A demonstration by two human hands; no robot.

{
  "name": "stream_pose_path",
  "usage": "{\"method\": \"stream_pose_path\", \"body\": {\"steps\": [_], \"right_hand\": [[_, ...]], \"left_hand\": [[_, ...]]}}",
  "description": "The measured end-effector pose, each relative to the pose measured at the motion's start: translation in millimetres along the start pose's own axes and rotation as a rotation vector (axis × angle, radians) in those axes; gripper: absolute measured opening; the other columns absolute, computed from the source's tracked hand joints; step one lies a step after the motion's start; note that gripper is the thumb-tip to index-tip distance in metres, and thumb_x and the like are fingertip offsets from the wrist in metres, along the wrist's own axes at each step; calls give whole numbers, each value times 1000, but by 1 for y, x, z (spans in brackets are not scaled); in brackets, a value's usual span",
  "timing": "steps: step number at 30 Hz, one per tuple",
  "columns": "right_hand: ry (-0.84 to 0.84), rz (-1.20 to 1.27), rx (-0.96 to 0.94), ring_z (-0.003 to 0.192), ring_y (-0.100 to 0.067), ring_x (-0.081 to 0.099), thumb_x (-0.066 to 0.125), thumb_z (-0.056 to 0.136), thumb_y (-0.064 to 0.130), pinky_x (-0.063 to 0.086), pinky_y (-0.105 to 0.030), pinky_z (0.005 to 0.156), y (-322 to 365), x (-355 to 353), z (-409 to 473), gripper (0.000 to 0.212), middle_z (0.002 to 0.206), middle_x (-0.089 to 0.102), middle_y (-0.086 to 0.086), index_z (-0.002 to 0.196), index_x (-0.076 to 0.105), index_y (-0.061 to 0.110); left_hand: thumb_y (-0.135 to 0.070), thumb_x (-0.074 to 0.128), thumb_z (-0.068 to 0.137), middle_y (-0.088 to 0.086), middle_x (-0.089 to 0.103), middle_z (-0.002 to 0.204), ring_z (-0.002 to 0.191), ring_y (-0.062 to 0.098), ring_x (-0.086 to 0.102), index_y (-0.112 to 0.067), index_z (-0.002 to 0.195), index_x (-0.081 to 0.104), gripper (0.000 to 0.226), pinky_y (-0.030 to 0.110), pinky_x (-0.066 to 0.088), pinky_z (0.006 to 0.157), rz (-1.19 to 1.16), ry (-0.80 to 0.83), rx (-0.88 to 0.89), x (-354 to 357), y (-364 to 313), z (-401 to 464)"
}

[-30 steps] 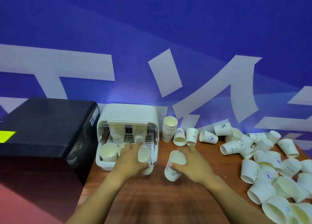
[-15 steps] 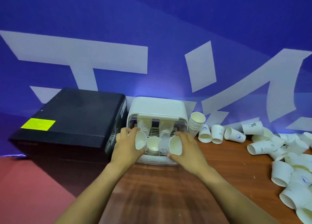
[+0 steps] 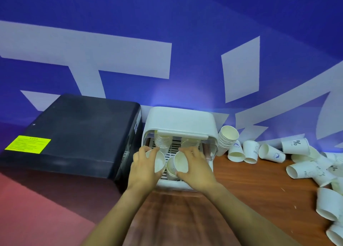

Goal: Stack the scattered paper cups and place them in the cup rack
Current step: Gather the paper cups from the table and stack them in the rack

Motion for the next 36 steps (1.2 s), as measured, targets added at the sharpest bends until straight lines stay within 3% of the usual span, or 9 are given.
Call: {"method": "stream_pose_path", "body": {"steps": [3, 8, 13, 17, 21, 26, 30, 34, 36], "right_hand": [[74, -12, 35, 136, -16, 26, 67, 76, 43, 26, -28, 110, -5, 18, 8, 79, 143, 30, 6, 144, 29, 31], [95, 72, 75, 133, -16, 31, 69, 76, 46, 31, -29, 106, -9, 36, 17, 83, 141, 33, 7, 144, 25, 34], [156, 73, 63, 129, -14, 37, 71, 75, 46, 31, -24, 102, -17, 48, 16, 74, 139, 38, 12, 138, 36, 32], [187, 97, 83, 134, -14, 34, 70, 76, 45, 31, -28, 107, -23, 44, 14, 83, 148, 34, 13, 145, 25, 35], [171, 168, 83, 133, -10, 35, 70, 77, 40, 32, -28, 109, -26, 31, 2, 80, 147, 34, 13, 143, 26, 37], [202, 225, 119, 133, -10, 35, 67, 81, 33, 30, -24, 110, -45, 15, -43, 75, 147, 33, 8, 145, 27, 33], [175, 259, 203, 120, -12, 48, 69, 82, 31, 39, -24, 103, -70, 4, -93, 66, 136, 40, 5, 138, 35, 35], [144, 296, 272, 101, -8, 52, 70, 83, 28, 41, -7, 80, -93, -6, -140, 66, 129, 42, 7, 139, 36, 33], [120, 308, 286, 98, -8, 53, 71, 82, 26, 41, -6, 79, -105, -14, -159, 65, 128, 43, 5, 138, 38, 31]], "left_hand": [[-38, 69, 80, 0, 28, 139, 123, 21, 30, -30, 141, 34, 71, 33, 43, 99, 32, 35, 5, 13, 7, 8], [-35, 70, 77, 2, 28, 140, 127, 23, 27, -28, 142, 34, 75, 36, 41, 101, 12, 82, -21, 28, 18, 19], [-46, 65, 76, 0, 27, 145, 132, 23, 24, -30, 148, 21, 86, 36, 39, 103, 77, 233, -38, 45, 26, 15], [-46, 66, 78, 0, 21, 151, 139, 22, 17, -28, 150, 13, 91, 38, 34, 108, 56, 256, -53, 39, 24, 14], [-42, 64, 82, 1, 13, 156, 144, 22, 9, -29, 150, 9, 89, 40, 23, 114, -8, 260, -49, 22, 10, 6], [-40, 62, 85, -3, 18, 155, 142, 19, 15, -31, 150, 12, 82, 36, 24, 115, -84, 215, 16, 0, -15, -20], [-36, 64, 84, -5, 26, 150, 137, 18, 25, -30, 149, 18, 79, 31, 26, 111, -164, 193, 99, -6, -44, -46], [-31, 63, 84, -5, 31, 146, 134, 16, 30, -29, 147, 22, 76, 29, 29, 108, -230, 232, 146, 10, -80, -73], [-34, 64, 84, -5, 31, 147, 136, 15, 28, -30, 147, 23, 76, 27, 27, 110, -231, 265, 158, 24, -97, -86]]}}
Point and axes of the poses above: each hand's wrist, its own z-axis towards the middle knuckle, its own x-axis out of the palm, y = z × x, the point moved 4 cm from there along z, towards the middle knuckle
